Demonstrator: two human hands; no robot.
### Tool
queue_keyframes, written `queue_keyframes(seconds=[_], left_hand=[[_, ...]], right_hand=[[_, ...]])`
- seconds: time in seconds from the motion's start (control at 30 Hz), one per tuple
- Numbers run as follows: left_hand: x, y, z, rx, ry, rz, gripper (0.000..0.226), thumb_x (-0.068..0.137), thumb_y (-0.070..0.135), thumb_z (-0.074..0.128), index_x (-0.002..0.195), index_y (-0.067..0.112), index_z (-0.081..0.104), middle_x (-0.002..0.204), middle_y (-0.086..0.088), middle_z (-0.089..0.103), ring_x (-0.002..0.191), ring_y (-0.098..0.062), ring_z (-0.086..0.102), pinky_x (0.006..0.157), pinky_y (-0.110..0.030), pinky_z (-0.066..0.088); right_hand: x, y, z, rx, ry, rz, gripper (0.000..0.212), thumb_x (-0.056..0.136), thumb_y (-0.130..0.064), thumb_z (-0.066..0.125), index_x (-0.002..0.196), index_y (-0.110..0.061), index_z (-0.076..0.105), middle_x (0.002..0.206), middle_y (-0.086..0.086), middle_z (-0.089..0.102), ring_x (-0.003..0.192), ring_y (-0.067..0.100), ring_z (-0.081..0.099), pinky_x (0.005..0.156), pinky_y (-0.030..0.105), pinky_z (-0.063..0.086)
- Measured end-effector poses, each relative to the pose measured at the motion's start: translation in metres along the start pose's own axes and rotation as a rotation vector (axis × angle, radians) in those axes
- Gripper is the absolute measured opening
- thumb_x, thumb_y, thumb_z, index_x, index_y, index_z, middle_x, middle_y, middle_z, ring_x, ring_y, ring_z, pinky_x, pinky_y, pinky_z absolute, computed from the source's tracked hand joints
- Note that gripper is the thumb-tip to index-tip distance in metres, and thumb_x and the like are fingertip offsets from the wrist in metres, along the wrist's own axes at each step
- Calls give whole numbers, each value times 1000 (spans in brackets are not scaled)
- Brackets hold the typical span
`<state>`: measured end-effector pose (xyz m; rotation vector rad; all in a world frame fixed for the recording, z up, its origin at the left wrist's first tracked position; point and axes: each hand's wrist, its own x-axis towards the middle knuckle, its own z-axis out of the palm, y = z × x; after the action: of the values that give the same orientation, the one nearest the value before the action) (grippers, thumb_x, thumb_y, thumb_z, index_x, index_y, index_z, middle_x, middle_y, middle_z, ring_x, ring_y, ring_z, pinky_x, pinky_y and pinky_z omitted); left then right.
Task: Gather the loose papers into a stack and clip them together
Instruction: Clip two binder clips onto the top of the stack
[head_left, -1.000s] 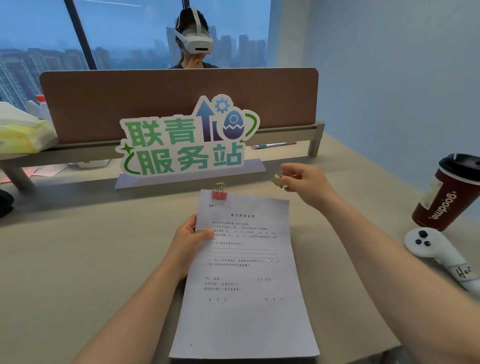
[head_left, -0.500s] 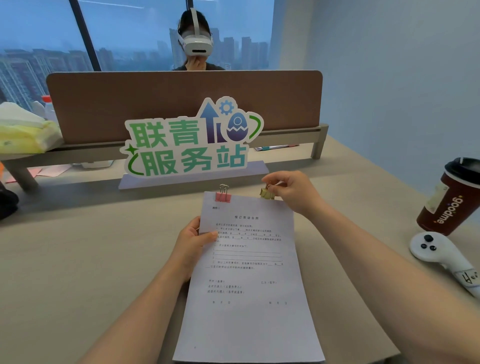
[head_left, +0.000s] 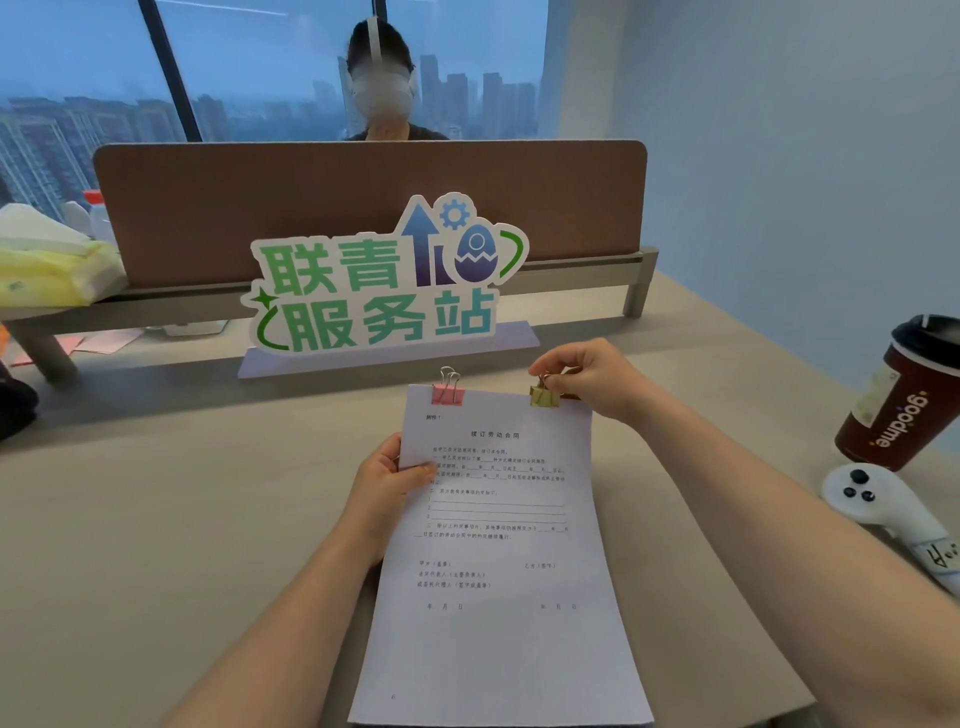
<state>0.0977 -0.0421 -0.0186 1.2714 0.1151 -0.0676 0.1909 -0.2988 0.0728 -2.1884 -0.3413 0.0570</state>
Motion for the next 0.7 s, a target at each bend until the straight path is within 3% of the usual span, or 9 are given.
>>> queue_keyframes(seconds=[0.17,0.27,0.5,0.7], left_hand=[[0,1,1,5,16,-2,45,72,-7,69,112,12,65,106,-17,74,90,-39,71,77,-49,59],[0,2,0,11,34,-7,40,84,-15,59,112,12,65,106,-17,74,91,-39,70,79,-50,58],[1,2,1,-8,53,-19,37,85,-16,57,107,11,65,99,-15,75,83,-35,72,70,-43,60],[1,1,0,-19,50,-23,36,85,-16,57,109,10,65,100,-16,75,82,-35,72,67,-41,60]], right_hand=[[-1,1,-3,-8,-21,16,24,93,-5,60,92,-26,73,99,5,71,97,23,66,90,37,56],[-2,3,-3,2,-8,25,26,93,-6,61,87,-29,73,97,3,70,93,21,63,89,40,53],[-1,11,0,13,-16,22,29,93,-10,62,82,-36,71,95,1,69,92,21,59,92,44,51],[0,18,-1,11,-63,7,22,96,-18,58,102,-36,69,104,3,68,100,22,62,92,39,50]])
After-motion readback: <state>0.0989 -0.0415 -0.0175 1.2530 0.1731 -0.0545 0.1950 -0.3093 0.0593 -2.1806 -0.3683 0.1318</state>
